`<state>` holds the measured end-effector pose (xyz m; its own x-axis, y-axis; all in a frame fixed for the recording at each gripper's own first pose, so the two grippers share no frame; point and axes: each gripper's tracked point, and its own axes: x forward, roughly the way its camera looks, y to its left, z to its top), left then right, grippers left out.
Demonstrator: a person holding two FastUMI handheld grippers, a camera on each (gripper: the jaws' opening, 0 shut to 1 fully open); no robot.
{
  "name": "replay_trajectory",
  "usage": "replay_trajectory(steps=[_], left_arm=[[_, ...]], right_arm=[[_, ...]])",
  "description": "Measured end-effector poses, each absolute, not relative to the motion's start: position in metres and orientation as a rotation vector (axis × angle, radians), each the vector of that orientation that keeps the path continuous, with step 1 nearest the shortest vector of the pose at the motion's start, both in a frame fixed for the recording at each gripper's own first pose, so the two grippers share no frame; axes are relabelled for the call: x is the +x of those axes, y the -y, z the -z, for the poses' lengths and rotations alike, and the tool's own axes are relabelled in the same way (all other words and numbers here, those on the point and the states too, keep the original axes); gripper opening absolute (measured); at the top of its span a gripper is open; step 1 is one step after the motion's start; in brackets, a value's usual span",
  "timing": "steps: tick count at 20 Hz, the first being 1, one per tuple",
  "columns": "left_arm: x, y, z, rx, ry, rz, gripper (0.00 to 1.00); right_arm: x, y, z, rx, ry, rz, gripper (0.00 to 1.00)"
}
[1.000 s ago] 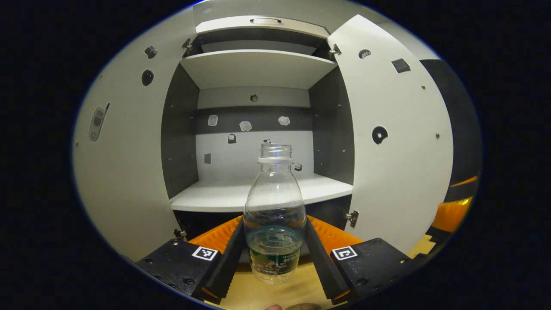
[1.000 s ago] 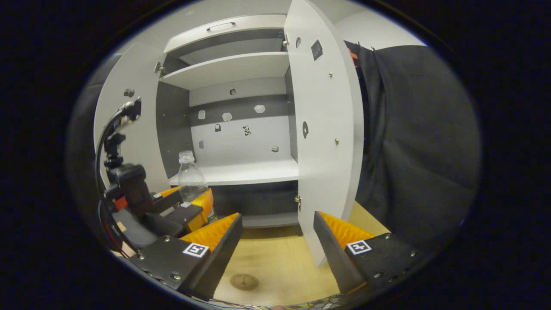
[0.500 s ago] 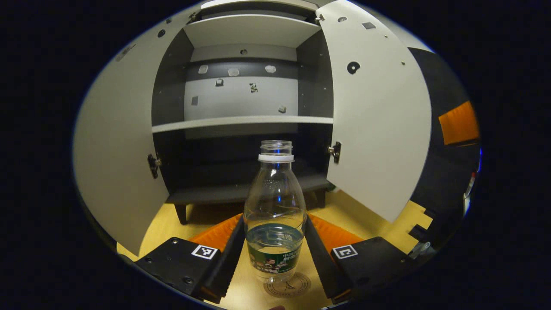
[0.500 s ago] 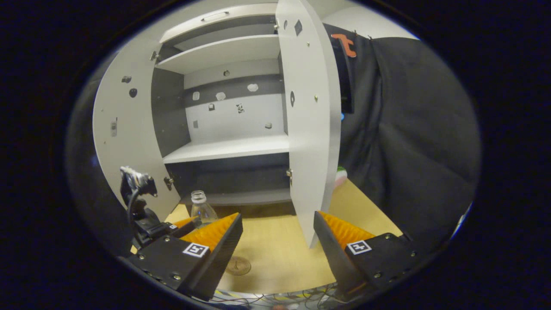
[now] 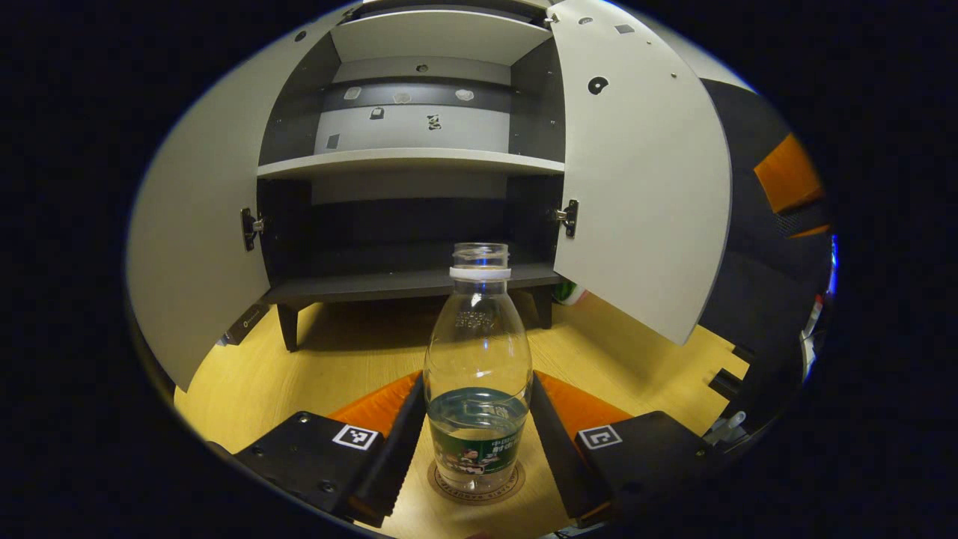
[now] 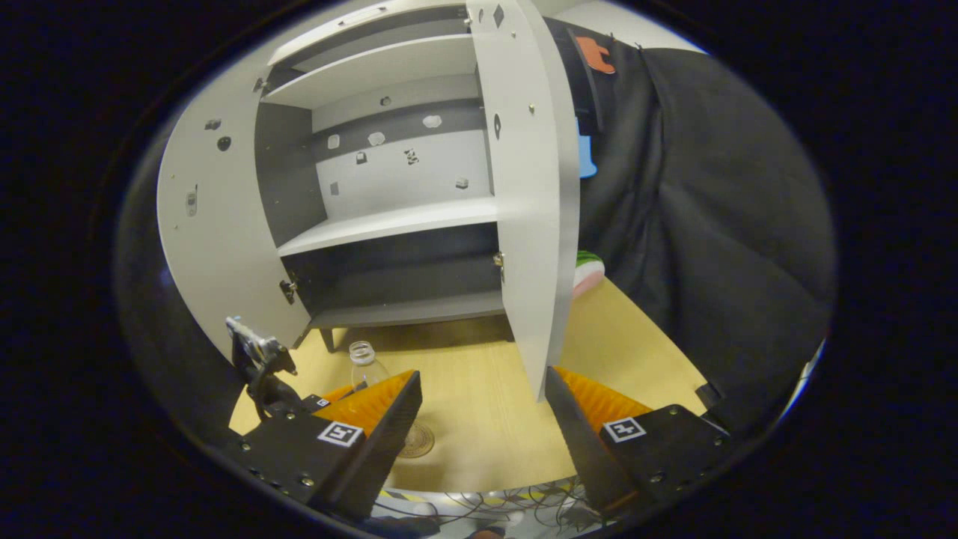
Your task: Grasp the bottle in the cabinet with the left hand and place it on the coaster, then close the right door with the right hand and the left door with the left hand.
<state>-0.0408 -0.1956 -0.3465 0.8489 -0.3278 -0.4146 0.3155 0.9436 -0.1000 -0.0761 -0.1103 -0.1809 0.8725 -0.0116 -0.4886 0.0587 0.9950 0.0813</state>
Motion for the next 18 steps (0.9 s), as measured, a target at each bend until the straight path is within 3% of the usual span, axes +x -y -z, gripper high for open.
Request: replay_trajectory(steps=[18], left_arm=[[-0.056,0.188,0.35,-0.033,-0.417,0.297,0.84]], right_arm=[[-0.094,0.097,0.208,0.161,-0.602,-0.016,1.0]])
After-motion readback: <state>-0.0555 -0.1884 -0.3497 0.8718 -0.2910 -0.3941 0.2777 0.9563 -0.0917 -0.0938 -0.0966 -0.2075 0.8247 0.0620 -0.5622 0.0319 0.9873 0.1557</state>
